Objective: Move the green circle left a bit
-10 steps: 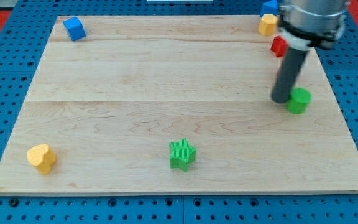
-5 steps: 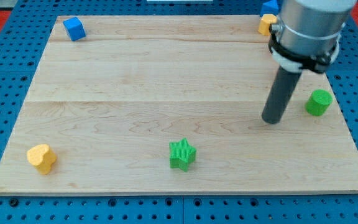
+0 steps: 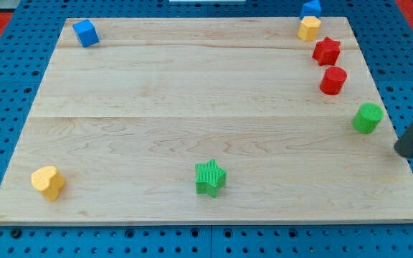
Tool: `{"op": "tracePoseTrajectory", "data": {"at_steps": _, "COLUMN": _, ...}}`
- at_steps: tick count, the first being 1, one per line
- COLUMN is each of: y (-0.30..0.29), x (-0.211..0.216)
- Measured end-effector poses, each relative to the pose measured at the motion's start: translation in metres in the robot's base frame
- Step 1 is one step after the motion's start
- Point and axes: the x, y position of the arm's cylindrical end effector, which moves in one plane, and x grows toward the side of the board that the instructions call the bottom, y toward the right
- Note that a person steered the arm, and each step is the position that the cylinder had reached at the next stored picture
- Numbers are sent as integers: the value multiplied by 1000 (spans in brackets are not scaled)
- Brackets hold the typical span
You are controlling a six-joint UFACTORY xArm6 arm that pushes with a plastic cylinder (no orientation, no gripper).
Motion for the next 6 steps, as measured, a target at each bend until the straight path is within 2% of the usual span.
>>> {"op": "tracePoseTrajectory", "data": {"at_steps": 1, "y": 15, "x": -32}}
{"op": "tracePoseTrajectory", "data": {"at_steps": 2, "y": -17, "x": -65}}
{"op": "tracePoseTrajectory", "data": {"at_steps": 3, "y": -39, "x": -59}}
{"op": "tracePoseTrajectory", "data": {"at_steps": 5, "y": -11, "x": -21}}
{"op": "tracePoseTrajectory", "data": {"at_steps": 6, "y": -40, "x": -41}}
